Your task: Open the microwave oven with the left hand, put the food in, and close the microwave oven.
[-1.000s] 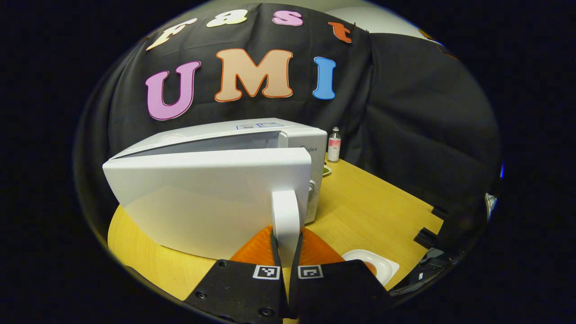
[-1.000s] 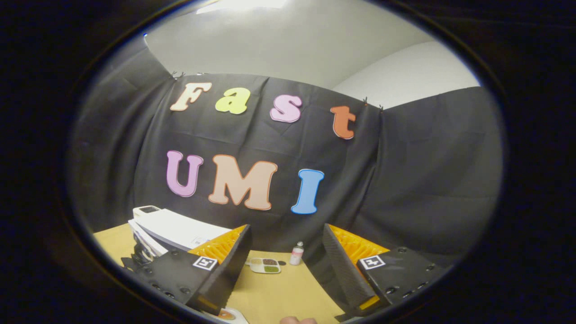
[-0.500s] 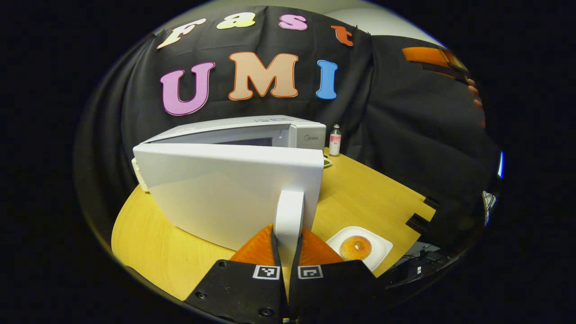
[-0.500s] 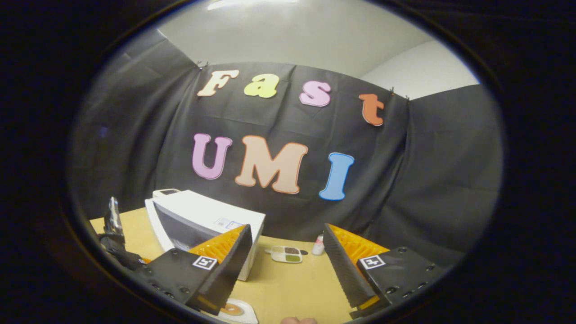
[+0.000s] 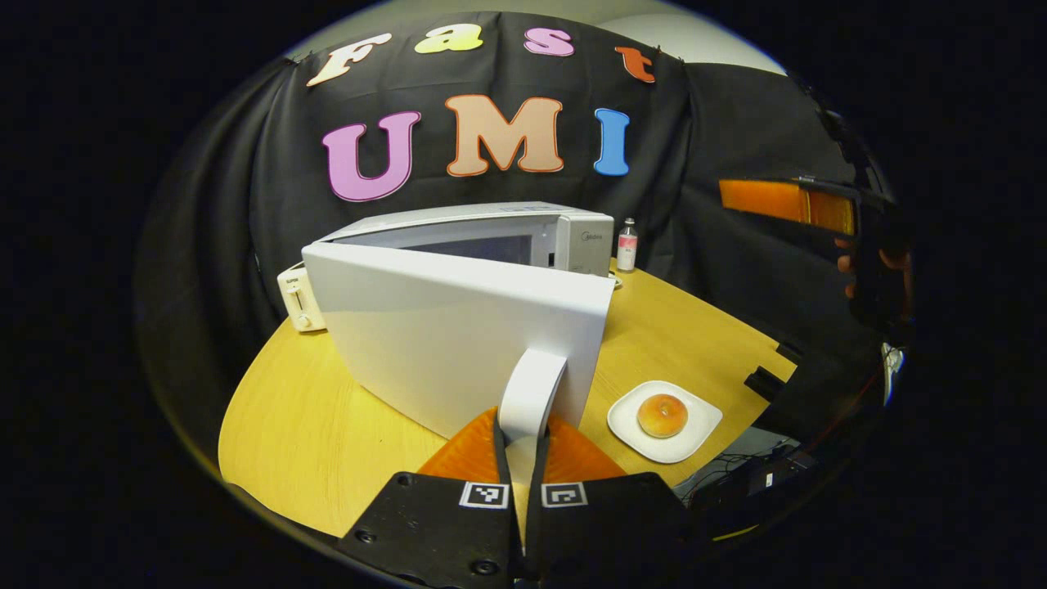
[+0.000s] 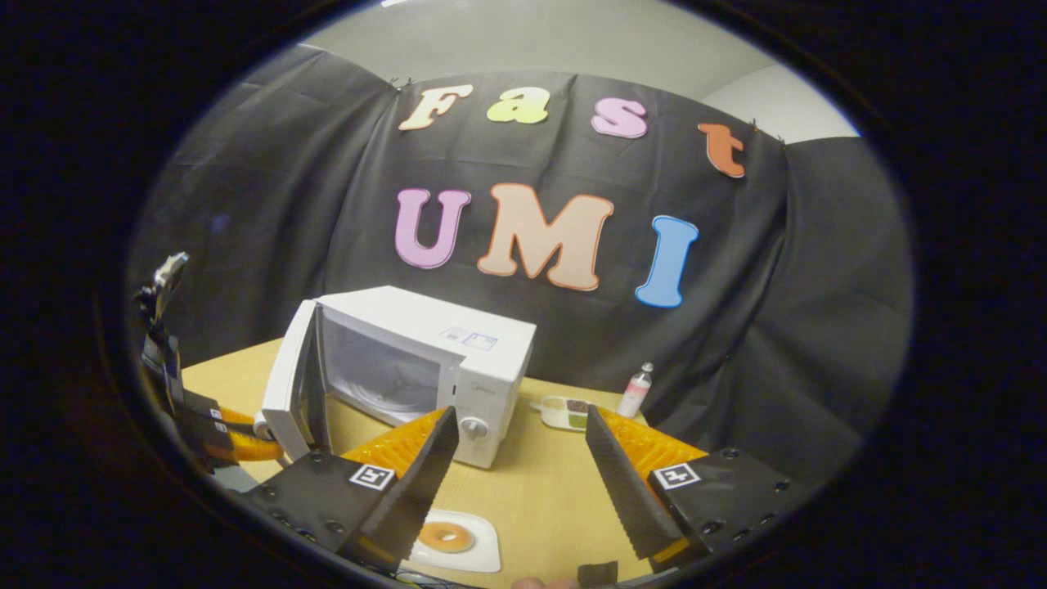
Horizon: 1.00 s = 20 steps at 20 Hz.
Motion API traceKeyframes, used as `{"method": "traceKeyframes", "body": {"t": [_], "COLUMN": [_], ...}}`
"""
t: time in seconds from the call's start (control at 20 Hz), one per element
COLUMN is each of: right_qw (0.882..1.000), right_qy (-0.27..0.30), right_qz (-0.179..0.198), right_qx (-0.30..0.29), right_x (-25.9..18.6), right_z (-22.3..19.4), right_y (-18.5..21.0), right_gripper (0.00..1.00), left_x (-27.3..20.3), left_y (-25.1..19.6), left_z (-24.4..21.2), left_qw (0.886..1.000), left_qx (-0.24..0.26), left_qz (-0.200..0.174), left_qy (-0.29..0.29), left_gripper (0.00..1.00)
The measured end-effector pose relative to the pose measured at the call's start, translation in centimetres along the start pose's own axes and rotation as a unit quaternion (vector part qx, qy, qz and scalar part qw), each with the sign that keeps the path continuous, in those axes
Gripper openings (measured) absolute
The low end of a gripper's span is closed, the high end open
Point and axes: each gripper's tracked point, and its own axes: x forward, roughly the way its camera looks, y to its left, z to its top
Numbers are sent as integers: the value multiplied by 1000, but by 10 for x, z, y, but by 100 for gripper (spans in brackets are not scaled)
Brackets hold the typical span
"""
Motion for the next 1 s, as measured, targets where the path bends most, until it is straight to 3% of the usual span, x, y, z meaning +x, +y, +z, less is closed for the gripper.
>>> {"method": "traceKeyframes", "body": {"t": [0.25, 0.6, 0.7, 0.75, 0.8, 0.85, 0.9, 1.0], "right_qw": [998, 982, 978, 976, 973, 969, 965, 957], "right_qy": [63, 181, 199, 208, 221, 235, 252, 280], "right_qz": [23, 49, 57, 59, 60, 62, 64, 68], "right_qx": [14, 37, 33, 35, 36, 37, 37, 39], "right_x": [4, 0, 1, 3, 5, 6, 6, 5], "right_z": [-56, -143, -158, -164, -173, -183, -194, -213], "right_y": [21, 47, 56, 60, 63, 68, 71, 77], "right_gripper": [98, 98, 98, 99, 98, 98, 99, 98], "left_x": [-23, -66, -80, -88, -90, -95, -99, -114], "left_y": [26, 73, 83, 88, 91, 92, 91, 93], "left_z": [-10, -20, -16, -15, -13, -12, -11, 12], "left_qw": [999, 991, 988, 988, 987, 986, 986, 984], "left_qx": [-19, -70, -80, -73, -64, -58, -57, -50], "left_qz": [40, 110, 129, 137, 147, 153, 152, 162], "left_qy": [8, -1, -13, -19, -28, -25, -28, -56], "left_gripper": [0, 6, 21, 42, 57, 80, 95, 100]}}
